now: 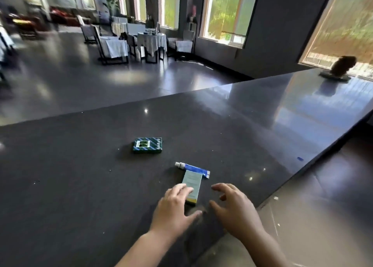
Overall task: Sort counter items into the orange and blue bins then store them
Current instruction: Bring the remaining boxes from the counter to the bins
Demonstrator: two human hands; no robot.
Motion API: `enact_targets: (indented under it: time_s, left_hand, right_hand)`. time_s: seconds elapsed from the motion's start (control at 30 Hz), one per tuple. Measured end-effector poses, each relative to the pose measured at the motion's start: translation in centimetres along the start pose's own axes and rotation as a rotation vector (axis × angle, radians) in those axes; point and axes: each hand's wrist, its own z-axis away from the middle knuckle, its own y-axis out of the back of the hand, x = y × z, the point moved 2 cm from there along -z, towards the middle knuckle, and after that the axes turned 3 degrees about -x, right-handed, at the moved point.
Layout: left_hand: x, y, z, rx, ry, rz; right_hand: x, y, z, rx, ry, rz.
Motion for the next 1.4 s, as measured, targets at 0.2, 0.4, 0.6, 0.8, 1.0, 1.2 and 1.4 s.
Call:
enact_targets:
  time_s: [0.2, 0.4, 0.6, 0.8, 1.0, 1.2, 1.4]
  left_hand:
    - [0.8, -3.0, -6.0, 0.126, 0.199, -0.083]
    - [-0.6, -3.8, -5.8, 0.187, 0.316, -0.172]
    - [-5.3, 1.0, -4.4, 0.27, 0.484, -0.211]
    - [-8.9, 4.0, -3.6, 0.353, 0.545, -0.116]
    - [-12.1, 5.7, -3.4, 0.43, 0.603, -0.029]
    - [-14.4, 7.6, -3.5, 0.497, 0.621, -0.017]
    - [-15.4, 7.8, -2.6, 0.572, 0.639, 0.037]
  right_hand:
    - [2.1, 2.3, -8.5, -0.024, 0.141, 0.021]
    - [1.5, -0.6, -13.7, -0.154, 0.284, 0.043]
    - [-1.6, -4.7, -16.6, -0.206, 0.382, 0.099]
    - [-3.2, -6.7, -19.0, -0.219, 0.331, 0.135]
    - [-9.2, -7.4, -22.6, -0.146, 0.431, 0.036]
    - [-16.7, -9.5, -26.9, -0.144, 0.577, 0.101]
    - [-14.3, -12.0, -27.9, -0.278, 0.609, 0.256]
